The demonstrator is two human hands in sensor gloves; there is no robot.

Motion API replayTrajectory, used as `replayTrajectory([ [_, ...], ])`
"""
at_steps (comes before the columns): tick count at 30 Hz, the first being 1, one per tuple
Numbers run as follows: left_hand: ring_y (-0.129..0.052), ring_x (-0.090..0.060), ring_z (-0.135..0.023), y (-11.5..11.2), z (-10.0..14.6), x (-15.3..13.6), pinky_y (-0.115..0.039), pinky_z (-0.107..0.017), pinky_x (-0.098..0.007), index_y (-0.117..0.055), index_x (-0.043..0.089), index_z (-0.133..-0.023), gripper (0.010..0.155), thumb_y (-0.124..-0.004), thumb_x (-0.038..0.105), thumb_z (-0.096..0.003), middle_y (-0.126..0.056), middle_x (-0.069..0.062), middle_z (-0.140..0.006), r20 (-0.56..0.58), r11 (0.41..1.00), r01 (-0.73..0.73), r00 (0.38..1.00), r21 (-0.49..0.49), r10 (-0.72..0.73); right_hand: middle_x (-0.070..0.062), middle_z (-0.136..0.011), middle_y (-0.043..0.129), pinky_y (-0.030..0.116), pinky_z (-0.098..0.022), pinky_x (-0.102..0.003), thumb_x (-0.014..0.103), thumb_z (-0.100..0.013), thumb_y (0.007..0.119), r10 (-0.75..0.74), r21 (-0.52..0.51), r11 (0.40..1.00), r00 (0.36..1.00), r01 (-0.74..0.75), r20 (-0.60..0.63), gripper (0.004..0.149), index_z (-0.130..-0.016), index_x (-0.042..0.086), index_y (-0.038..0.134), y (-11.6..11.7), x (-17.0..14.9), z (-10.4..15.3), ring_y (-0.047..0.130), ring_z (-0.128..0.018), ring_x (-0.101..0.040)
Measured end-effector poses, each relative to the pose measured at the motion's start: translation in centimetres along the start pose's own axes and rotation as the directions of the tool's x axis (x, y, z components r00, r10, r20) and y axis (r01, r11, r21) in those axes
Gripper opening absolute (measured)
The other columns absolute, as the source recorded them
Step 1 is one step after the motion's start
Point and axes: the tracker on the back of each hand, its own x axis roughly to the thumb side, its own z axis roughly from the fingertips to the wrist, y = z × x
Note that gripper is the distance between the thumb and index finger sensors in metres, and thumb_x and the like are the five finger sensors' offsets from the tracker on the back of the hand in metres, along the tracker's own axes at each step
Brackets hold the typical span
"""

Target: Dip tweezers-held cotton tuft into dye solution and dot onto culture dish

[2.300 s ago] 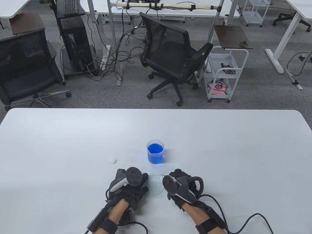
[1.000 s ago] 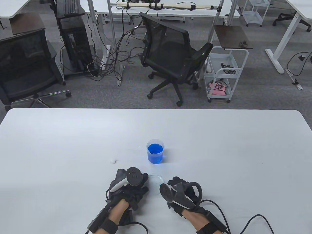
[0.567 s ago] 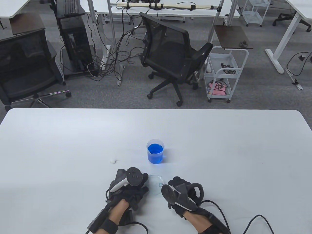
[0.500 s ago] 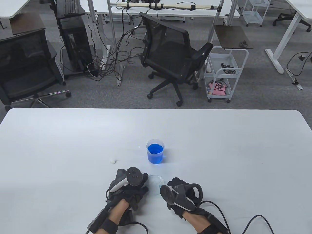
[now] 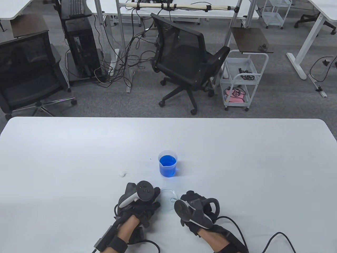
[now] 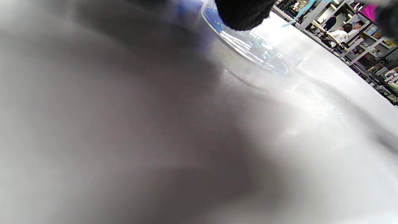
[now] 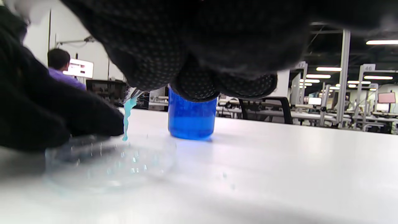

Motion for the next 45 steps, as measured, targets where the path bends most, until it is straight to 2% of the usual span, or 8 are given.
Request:
replayTrajectory([
  [3, -0.012, -0.054, -0.105, 0.0, 0.0, 0.0, -0.018, -0.067, -0.077, -0.027, 0.022, -0.116, 0.065, -0.063, 0.037, -0.0634, -0.013, -0.026, -0.122, 0.0, 1.0, 0.0, 1.0, 0.0, 0.0, -0.024, -0.052, 0.103, 0.088, -0.004, -0.03, 0.03, -0.026, 0.093, 0.001, 0.002, 1.0, 1.0, -0.001, 0.01, 0.041, -0.049, 0.0, 0.107, 0.0, 0.2, 0.1, 0.098, -0.016, -0.014],
  [8, -0.012, -0.054, -0.105, 0.0, 0.0, 0.0, -0.018, -0.067, -0.077, -0.027, 0.022, -0.116, 0.065, -0.063, 0.037, -0.0634, -0.013, -0.026, -0.122, -0.001, 1.0, 0.001, 1.0, -0.001, -0.001, -0.024, -0.052, 0.103, 0.088, -0.004, -0.03, 0.03, -0.025, 0.094, 0.054, 0.087, 0.995, 0.997, -0.058, 0.048, 0.041, -0.049, 0.0, 0.107, 2.6, 1.1, 0.1, 0.098, -0.016, -0.014],
  [13, -0.012, -0.054, -0.105, 0.0, 0.0, 0.0, -0.018, -0.067, -0.077, -0.027, 0.022, -0.116, 0.065, -0.063, 0.037, -0.0634, -0.013, -0.026, -0.122, -0.001, 1.0, 0.0, 1.0, -0.002, 0.0, -0.024, -0.052, 0.103, 0.088, -0.004, -0.03, 0.03, -0.026, 0.093, 0.073, 0.119, 0.99, 0.996, -0.08, 0.059, 0.041, -0.049, 0.0, 0.107, 3.7, 1.2, -0.1, 0.098, -0.016, -0.014],
  [17, -0.012, -0.054, -0.105, 0.0, 0.0, 0.0, -0.018, -0.067, -0.077, -0.027, 0.022, -0.116, 0.065, -0.063, 0.037, -0.0633, -0.013, -0.026, -0.122, -0.002, 1.0, 0.001, 1.0, -0.003, -0.001, -0.024, -0.052, 0.103, 0.088, -0.004, -0.03, 0.031, -0.025, 0.093, 0.059, 0.104, 0.992, 0.997, -0.064, 0.054, 0.041, -0.049, -0.001, 0.107, 3.3, 1.1, -0.1, 0.098, -0.016, -0.014],
  [25, -0.012, -0.054, -0.105, 0.0, 0.0, 0.1, -0.018, -0.067, -0.077, -0.027, 0.022, -0.116, 0.065, -0.063, 0.037, -0.0634, -0.013, -0.027, -0.122, -0.004, 1.0, 0.002, 1.0, -0.003, -0.002, -0.024, -0.052, 0.103, 0.088, -0.004, -0.03, 0.031, -0.026, 0.093, -0.013, 0.0, 1.0, 0.999, 0.013, 0.031, 0.041, -0.049, -0.001, 0.107, -0.1, 0.7, 0.3, 0.098, -0.016, -0.014],
  [28, -0.012, -0.054, -0.105, 0.0, 0.0, 0.1, -0.018, -0.067, -0.077, -0.027, 0.022, -0.116, 0.065, -0.063, 0.037, -0.0634, -0.013, -0.027, -0.122, -0.004, 1.0, 0.002, 1.0, -0.003, -0.002, -0.024, -0.052, 0.103, 0.088, -0.004, -0.03, 0.031, -0.026, 0.093, -0.005, 0.011, 1.0, 0.999, 0.004, 0.046, 0.041, -0.049, -0.001, 0.107, 0.3, 1.1, 0.3, 0.098, -0.016, -0.014],
  [37, -0.012, -0.054, -0.105, 0.0, 0.0, 0.0, -0.017, -0.067, -0.077, -0.027, 0.022, -0.116, 0.065, -0.063, 0.037, -0.0634, -0.013, -0.026, -0.122, -0.001, 1.0, -0.001, 1.0, -0.005, 0.001, -0.024, -0.052, 0.103, 0.088, -0.004, -0.03, 0.031, -0.025, 0.093, 0.062, 0.117, 0.991, 0.994, -0.072, 0.091, 0.041, -0.049, -0.001, 0.107, 3.8, 2.1, 0.1, 0.098, -0.016, -0.014],
  [45, -0.012, -0.054, -0.105, 0.0, 0.0, 0.1, -0.018, -0.067, -0.077, -0.027, 0.022, -0.116, 0.065, -0.063, 0.037, -0.0633, -0.012, -0.027, -0.122, 0.0, 1.0, 0.004, 1.0, -0.005, -0.004, -0.024, -0.052, 0.104, 0.088, -0.004, -0.03, 0.03, -0.025, 0.093, 0.009, 0.048, 0.999, 1.0, -0.01, 0.03, 0.041, -0.049, 0.0, 0.107, 1.8, 1.2, -0.8, 0.098, -0.016, -0.014],
])
